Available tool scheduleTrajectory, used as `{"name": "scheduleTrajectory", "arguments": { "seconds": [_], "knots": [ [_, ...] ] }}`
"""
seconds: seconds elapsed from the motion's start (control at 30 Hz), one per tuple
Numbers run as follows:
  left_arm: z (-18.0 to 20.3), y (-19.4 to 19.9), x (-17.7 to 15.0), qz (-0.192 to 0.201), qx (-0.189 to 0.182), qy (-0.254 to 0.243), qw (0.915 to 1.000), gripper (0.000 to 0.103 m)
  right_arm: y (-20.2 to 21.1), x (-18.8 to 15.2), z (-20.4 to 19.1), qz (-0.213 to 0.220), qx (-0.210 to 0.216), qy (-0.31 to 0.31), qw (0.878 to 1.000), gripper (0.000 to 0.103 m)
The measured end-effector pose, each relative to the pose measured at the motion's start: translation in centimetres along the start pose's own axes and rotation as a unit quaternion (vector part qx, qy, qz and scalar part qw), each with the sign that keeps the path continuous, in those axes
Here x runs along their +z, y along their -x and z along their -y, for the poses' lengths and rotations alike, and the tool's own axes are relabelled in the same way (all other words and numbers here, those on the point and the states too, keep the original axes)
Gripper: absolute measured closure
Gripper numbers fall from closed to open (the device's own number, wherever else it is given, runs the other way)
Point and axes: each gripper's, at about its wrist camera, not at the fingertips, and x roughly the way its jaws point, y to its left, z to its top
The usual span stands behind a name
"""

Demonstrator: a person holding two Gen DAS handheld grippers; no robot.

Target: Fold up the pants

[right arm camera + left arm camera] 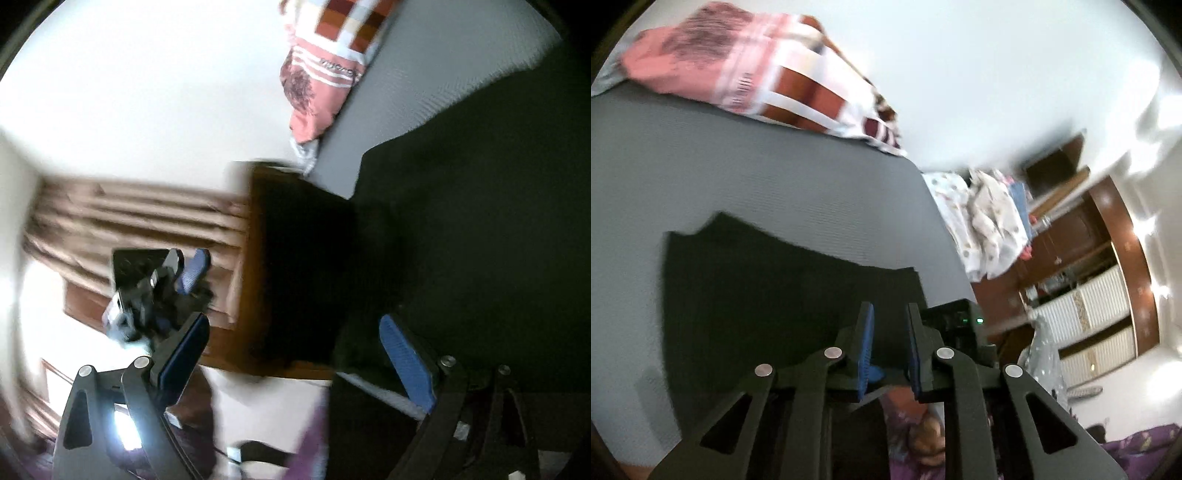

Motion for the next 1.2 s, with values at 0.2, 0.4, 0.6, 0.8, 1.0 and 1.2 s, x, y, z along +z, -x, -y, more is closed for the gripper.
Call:
{"name": "scheduleTrajectory", "arguments": {
  "seconds": [0.2,0.4,0.6,0.8,1.0,1.2],
  "knots": [
    [0.3,0.1,0.3,0.022,0.036,-0.015,0.9990,0.084,0.5,0.9,0.7,0.009,0.012,-0.022,1.000,0.011],
    [-5.7,2.4,-2.0,0.026,0.136,0.010,0.9903,0.076,1.6,2.7,-0.5,0.019,-0.066,0.017,0.997,0.010],
    [-12.4,2.2,-4.9,0.011,0.158,0.072,0.9847,0.076,-1.0,4.6,-1.4,-0.003,-0.182,0.086,0.980,0.011],
    [-13.2,2.6,-5.6,0.019,0.154,0.075,0.9850,0.076,-5.3,5.3,-1.6,-0.043,-0.226,0.146,0.962,0.008],
    [-13.4,1.8,-5.7,0.017,0.174,0.068,0.9822,0.069,-5.4,3.4,-1.8,-0.072,-0.140,0.134,0.978,0.009],
    [-13.3,1.6,-5.6,0.021,0.177,0.058,0.9823,0.065,-5.8,3.8,-0.9,-0.078,-0.226,0.153,0.959,0.033]
  ]
}}
